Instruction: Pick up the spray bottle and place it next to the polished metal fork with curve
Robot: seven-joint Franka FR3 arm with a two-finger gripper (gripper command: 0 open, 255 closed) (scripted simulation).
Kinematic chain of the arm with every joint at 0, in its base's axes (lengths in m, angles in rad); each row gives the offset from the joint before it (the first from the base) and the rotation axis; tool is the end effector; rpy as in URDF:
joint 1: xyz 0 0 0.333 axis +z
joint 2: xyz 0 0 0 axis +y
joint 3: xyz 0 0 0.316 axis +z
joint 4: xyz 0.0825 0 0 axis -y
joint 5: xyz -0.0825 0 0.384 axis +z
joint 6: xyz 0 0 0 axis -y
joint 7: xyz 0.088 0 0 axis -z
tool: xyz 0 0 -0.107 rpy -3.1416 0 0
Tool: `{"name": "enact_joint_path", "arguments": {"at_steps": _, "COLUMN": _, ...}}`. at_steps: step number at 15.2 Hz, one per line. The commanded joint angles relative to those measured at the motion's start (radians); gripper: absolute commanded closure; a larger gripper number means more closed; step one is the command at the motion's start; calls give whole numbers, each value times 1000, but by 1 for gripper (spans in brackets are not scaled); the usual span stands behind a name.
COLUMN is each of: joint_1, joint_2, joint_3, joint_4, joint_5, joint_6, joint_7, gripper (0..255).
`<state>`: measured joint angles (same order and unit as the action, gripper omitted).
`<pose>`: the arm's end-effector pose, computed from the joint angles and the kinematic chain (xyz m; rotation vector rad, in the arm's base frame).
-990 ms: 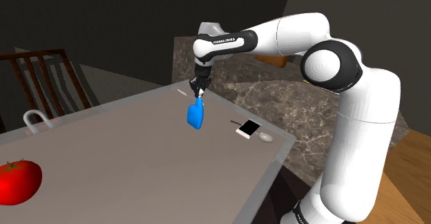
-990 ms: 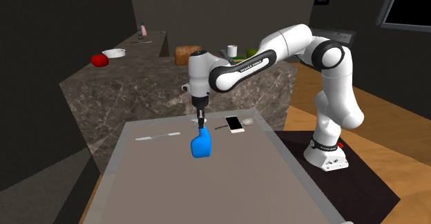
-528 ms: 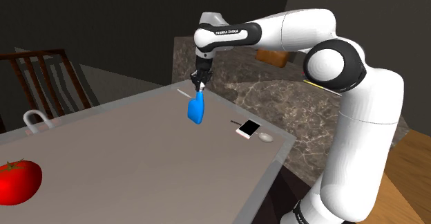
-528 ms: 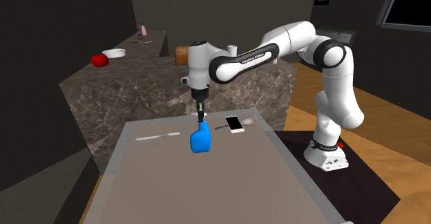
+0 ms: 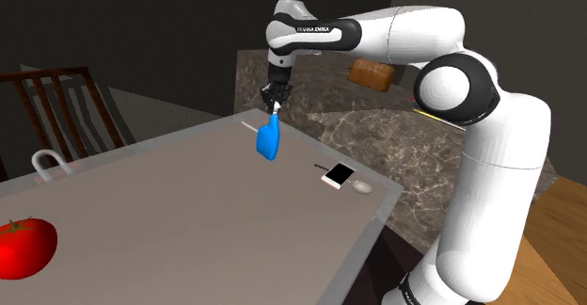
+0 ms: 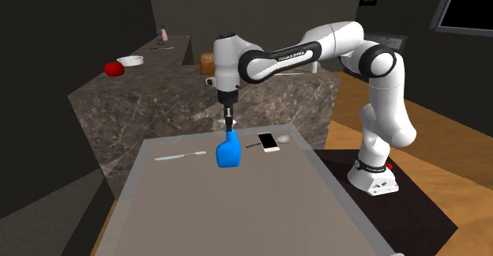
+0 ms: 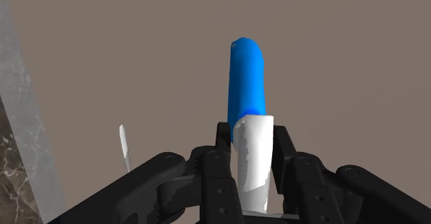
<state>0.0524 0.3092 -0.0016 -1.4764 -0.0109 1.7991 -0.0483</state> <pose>0.6561 0.0326 0.5019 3.1264 0.1589 0.0212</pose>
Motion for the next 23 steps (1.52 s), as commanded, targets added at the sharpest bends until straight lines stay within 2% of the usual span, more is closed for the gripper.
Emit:
{"name": "enact_joint_path", "arguments": {"at_steps": 1, "joint_1": 6, "joint_2": -41, "joint_3": 3, "joint_4": -36, "joint_5": -1, "joint_6": -5, "joint_7": 9, "gripper": 255}}
{"name": "enact_joint_path", "arguments": {"at_steps": 6, "joint_1": 30, "joint_2": -225, "joint_3": 19, "joint_4": -216, "joint_5": -3, "joint_6": -10, "joint_7": 50, "gripper": 255}}
{"name": "enact_joint_path", "arguments": {"at_steps": 11, "joint_1": 54, "joint_2": -394, "joint_3": 42, "joint_4": -351, "joint_5": 2, "joint_6": -44, "joint_7": 95, "gripper": 255}}
{"name": "enact_joint_path", "arguments": {"at_steps": 17, "joint_1": 82, "joint_2": -580, "joint_3": 76, "joint_4": -465, "joint_5": 18, "joint_6": -116, "joint_7": 152, "gripper": 255}}
{"name": "enact_joint_path", "arguments": {"at_steps": 23, "joint_1": 112, "joint_2": -746, "joint_3": 117, "joint_4": -531, "joint_5": 46, "joint_6": -215, "joint_7": 215, "gripper": 255}}
